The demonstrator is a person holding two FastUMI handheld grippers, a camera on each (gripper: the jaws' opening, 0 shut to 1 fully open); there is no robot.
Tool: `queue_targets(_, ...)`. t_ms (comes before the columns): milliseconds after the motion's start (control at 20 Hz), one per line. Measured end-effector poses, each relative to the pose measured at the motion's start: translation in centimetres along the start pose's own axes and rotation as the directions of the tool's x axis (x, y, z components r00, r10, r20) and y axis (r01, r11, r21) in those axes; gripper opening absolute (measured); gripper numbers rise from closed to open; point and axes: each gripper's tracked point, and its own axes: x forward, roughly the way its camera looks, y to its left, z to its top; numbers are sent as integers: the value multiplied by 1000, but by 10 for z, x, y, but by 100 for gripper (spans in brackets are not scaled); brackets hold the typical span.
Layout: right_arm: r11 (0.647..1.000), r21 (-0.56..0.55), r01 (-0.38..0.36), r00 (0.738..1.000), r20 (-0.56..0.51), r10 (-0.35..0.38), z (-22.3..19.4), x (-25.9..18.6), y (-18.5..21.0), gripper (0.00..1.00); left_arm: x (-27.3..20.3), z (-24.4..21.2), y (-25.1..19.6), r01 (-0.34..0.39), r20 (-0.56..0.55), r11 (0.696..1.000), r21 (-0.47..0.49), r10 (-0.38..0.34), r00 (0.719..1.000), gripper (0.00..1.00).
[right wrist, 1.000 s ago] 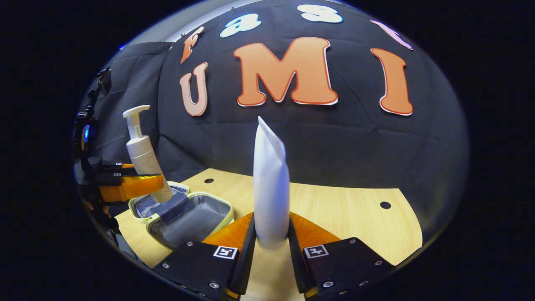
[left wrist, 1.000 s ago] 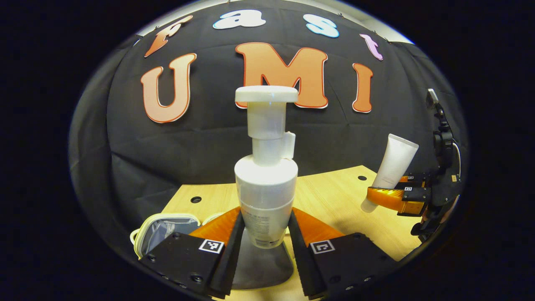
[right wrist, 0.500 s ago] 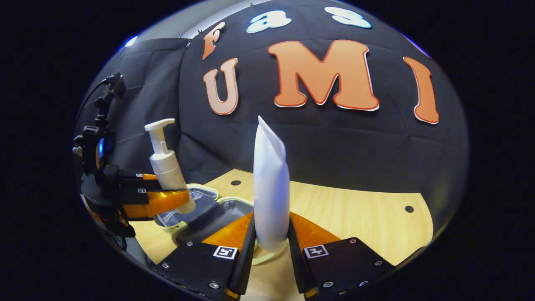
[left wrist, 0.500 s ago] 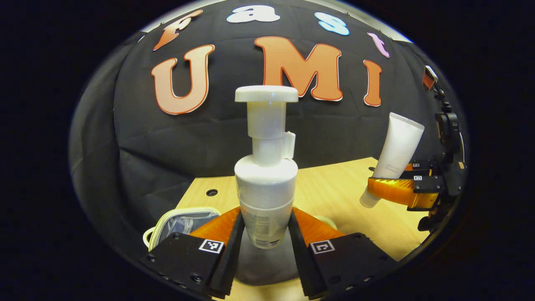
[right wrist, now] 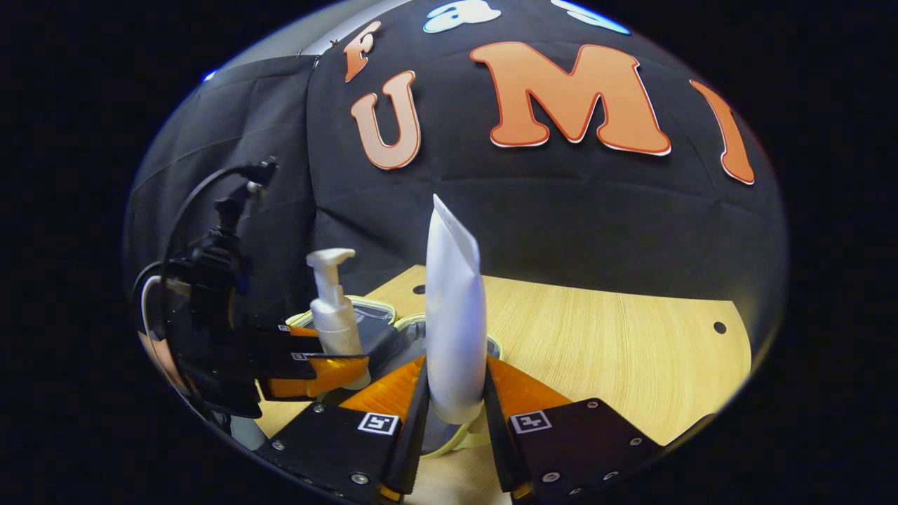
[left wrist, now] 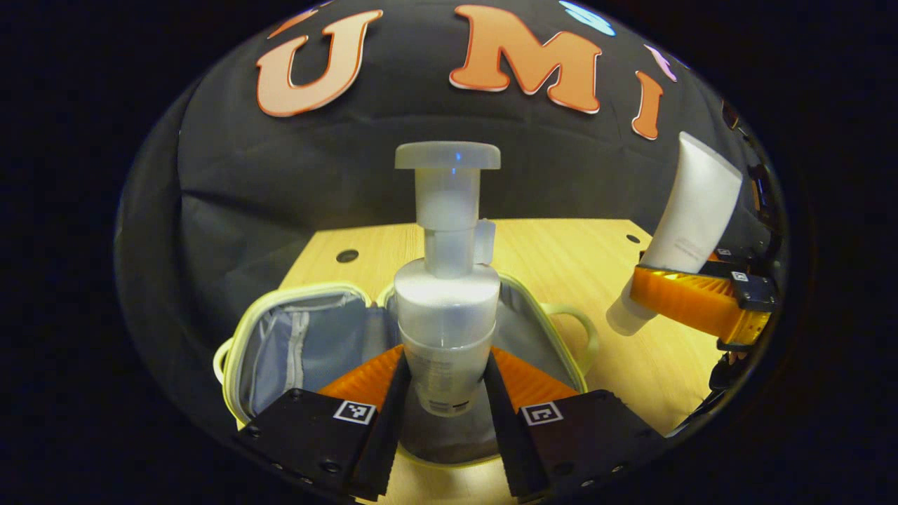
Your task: First open the suitcase, pack the skin care products into it, and then close the suitcase.
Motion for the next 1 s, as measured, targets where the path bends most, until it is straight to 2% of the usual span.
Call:
queue_targets(300, 999, 30, 30, 998, -58, -28, -14, 15, -1, 44, 16, -25, -7, 34, -181, 999, -31, -39, 983, 61)
queue_targets(500, 998, 46, 38, 996, -84, -34, -20, 25, -1, 43, 18, -45, -7, 47, -288, 997, -63, -64, 955, 61)
queue_targets(750, 997, 64, 31, 992, -121, -23, -31, 32, 4, 44, 19, -42, -22, 29, -346, 997, -68, -51, 937, 61)
queue_targets(1000, 997, 80, 22, 985, -171, -8, -44, 40, 8, 44, 28, -55, -28, 1, -382, 992, -124, -49, 923, 61)
